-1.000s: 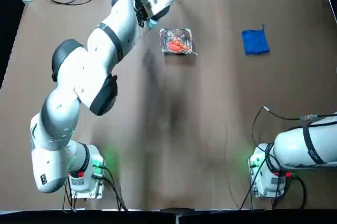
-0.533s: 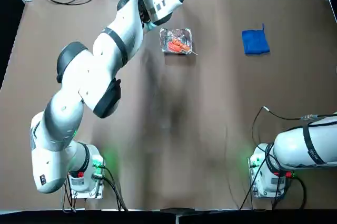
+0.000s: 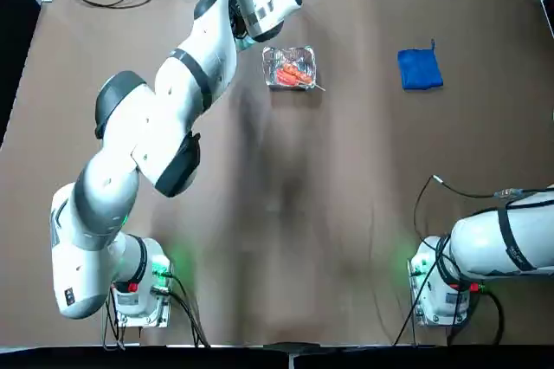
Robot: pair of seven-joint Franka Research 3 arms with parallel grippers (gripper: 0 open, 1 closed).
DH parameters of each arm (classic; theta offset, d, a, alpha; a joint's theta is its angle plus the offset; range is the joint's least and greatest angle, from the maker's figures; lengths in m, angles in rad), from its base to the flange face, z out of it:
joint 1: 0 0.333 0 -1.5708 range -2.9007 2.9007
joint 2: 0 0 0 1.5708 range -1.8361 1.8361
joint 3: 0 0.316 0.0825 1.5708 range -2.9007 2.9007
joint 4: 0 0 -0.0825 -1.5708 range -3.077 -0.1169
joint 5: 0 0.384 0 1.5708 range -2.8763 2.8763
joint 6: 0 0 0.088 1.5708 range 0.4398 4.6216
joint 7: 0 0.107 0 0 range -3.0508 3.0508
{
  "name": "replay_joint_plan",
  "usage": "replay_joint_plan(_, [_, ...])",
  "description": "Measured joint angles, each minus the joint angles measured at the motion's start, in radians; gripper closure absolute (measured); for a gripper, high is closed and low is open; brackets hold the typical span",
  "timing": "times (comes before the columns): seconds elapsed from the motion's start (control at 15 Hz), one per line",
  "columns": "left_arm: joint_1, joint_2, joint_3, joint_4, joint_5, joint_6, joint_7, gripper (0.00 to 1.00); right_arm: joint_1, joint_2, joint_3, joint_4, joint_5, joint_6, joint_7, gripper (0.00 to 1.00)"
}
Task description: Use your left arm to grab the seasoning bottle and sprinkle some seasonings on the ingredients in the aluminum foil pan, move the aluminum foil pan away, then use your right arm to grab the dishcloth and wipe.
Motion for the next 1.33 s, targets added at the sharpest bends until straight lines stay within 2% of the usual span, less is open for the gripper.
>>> replay_joint_plan(0.13, [0.0, -0.006, 0.001, 0.008, -0.017, -0.009, 0.018, 0.77, 0.0, 0.0, 0.0, 0.0, 0.0, 0.0, 0.0, 0.0])
replay_joint_plan(0.33, [0.011, -0.038, 0.011, 0.017, -0.092, -0.015, 0.101, 0.77, 0.0, 0.0, 0.0, 0.0, 0.0, 0.0, 0.0, 0.0])
replay_joint_plan(0.53, [0.071, -0.144, 0.021, 0.022, -0.209, -0.02, 0.251, 0.77, -0.001, 0.0, 0.0, 0.0, 0.0, 0.0, 0.0, 0.0])
replay_joint_plan(0.93, [0.236, -0.314, 0.022, 0.008, -0.37, -0.019, 0.453, 0.77, -0.001, 0.0, 0.0, 0.0, 0.0, 0.0, 0.0, 0.0])
replay_joint_plan(1.33, [0.433, -0.362, 0.019, -0.008, -0.589, 0.0, 0.761, 0.77, -0.001, 0.0, 0.0, 0.0, 0.0, 0.0, 0.0, 0.0])
